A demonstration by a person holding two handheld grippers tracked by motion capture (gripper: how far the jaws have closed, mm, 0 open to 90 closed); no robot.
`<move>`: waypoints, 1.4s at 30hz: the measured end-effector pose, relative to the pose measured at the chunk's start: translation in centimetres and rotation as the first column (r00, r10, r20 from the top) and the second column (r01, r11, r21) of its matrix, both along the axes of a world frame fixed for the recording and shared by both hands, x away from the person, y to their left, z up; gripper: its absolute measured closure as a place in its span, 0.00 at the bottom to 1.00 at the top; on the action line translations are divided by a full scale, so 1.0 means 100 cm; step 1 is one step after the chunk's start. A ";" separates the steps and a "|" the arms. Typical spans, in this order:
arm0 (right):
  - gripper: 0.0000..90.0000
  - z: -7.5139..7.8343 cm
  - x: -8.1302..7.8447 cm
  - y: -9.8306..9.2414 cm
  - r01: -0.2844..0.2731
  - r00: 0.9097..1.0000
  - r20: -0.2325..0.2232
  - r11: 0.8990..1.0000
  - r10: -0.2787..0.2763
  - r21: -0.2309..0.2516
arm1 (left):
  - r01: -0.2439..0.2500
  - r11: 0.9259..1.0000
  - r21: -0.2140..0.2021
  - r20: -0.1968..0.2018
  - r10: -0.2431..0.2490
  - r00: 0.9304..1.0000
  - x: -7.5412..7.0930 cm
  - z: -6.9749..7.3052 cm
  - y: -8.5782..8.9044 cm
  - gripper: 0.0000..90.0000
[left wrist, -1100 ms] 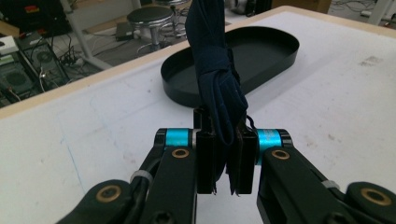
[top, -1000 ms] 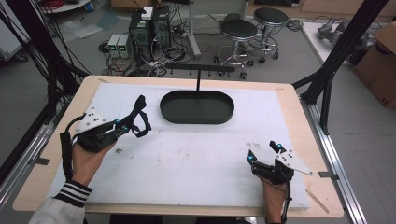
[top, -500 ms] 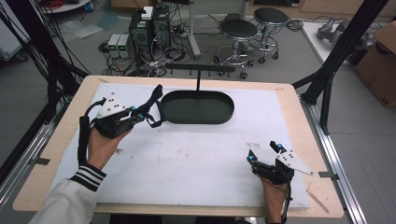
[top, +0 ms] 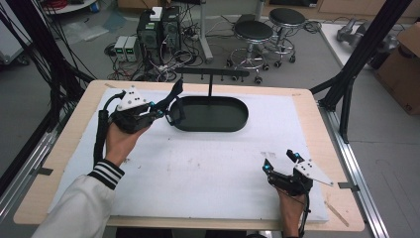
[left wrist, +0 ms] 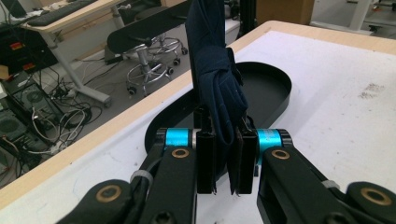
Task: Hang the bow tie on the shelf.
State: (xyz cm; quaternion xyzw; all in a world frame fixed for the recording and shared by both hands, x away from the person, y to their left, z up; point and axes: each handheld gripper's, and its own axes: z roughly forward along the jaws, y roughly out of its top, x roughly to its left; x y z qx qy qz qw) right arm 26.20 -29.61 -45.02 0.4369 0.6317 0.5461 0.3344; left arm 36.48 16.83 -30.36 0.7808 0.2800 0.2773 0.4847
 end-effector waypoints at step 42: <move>0.10 0.000 0.000 -0.003 0.001 1.000 -0.009 0.999 -0.001 0.037 | -0.033 0.999 -0.017 0.041 0.033 0.999 0.082 0.021 -0.069 0.92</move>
